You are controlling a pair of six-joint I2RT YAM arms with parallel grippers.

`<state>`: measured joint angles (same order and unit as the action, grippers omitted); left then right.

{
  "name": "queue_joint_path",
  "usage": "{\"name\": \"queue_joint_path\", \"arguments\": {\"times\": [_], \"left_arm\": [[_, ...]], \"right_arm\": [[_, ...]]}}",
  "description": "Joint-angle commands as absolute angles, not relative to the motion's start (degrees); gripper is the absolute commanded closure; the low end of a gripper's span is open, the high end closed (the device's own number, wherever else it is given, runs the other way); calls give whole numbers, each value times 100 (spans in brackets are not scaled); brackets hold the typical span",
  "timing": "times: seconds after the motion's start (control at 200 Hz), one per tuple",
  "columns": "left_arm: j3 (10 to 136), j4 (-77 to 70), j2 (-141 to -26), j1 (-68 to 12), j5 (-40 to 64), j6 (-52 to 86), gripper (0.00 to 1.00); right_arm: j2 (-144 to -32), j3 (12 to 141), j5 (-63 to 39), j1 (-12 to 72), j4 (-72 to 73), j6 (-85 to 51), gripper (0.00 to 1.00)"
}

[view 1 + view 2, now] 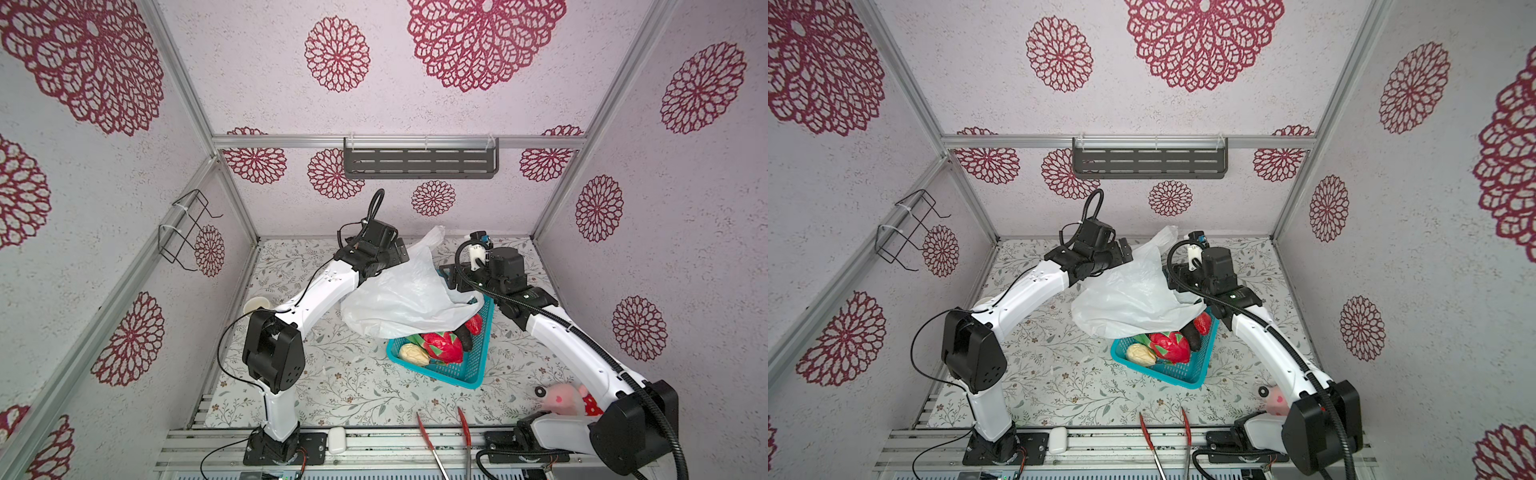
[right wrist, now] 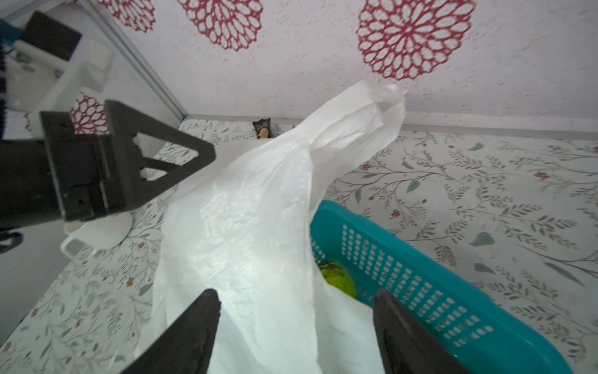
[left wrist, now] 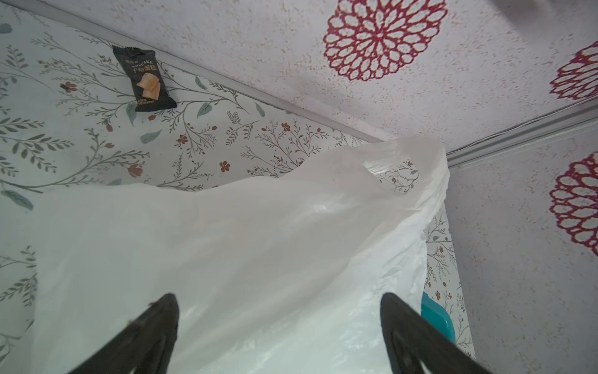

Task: Place the fruits into the plastic bag
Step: Open the plastic bag at the top-center of the table.

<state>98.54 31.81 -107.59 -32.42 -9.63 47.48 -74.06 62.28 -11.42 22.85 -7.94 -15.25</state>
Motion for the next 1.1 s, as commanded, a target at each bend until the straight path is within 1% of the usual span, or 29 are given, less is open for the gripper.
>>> {"name": "queue_joint_path", "arguments": {"times": [0.0,0.12,0.195,0.37,0.515,0.67,0.746,0.821,0.911,0.946,1.021,1.096], "left_arm": [[9991,3441,-10581,-3234,-925,4938,3],[10021,3525,-10617,-3239,-895,4975,7],[10087,3587,-10643,-3252,-820,4975,7],[10338,3731,-10704,-3346,-753,4850,7],[10652,3985,-10847,-3432,-525,4734,12],[10897,4273,-11027,-3489,-388,4711,14],[10912,4304,-11086,-3498,-328,4749,14],[10915,4261,-11154,-3517,-182,4784,14],[10983,4244,-11195,-3542,20,4783,14],[11033,4252,-11418,-3550,98,4773,13],[11113,4237,-11497,-3575,263,4714,10],[11194,4268,-11558,-3585,437,4659,7]], "right_arm": [[-7381,5991,-1634,2337,-659,-2046,25],[-7374,5695,-1618,2330,-410,-2382,27],[-7434,5617,-1548,2332,-387,-2503,28],[-7632,5581,-1597,2331,-396,-2494,30],[-7844,5657,-1711,2331,-361,-2436,34],[-8053,5669,-1865,2333,-158,-2443,38],[-8160,5702,-2029,2335,-68,-2452,44],[-8243,5705,-2270,2338,53,-2476,54],[-8271,5691,-2467,2382,211,-2505,63],[-8271,5687,-2495,2427,260,-2489,66],[-8271,5695,-2492,2519,331,-2447,73],[-8279,5722,-2432,2613,369,-2413,75]]}}
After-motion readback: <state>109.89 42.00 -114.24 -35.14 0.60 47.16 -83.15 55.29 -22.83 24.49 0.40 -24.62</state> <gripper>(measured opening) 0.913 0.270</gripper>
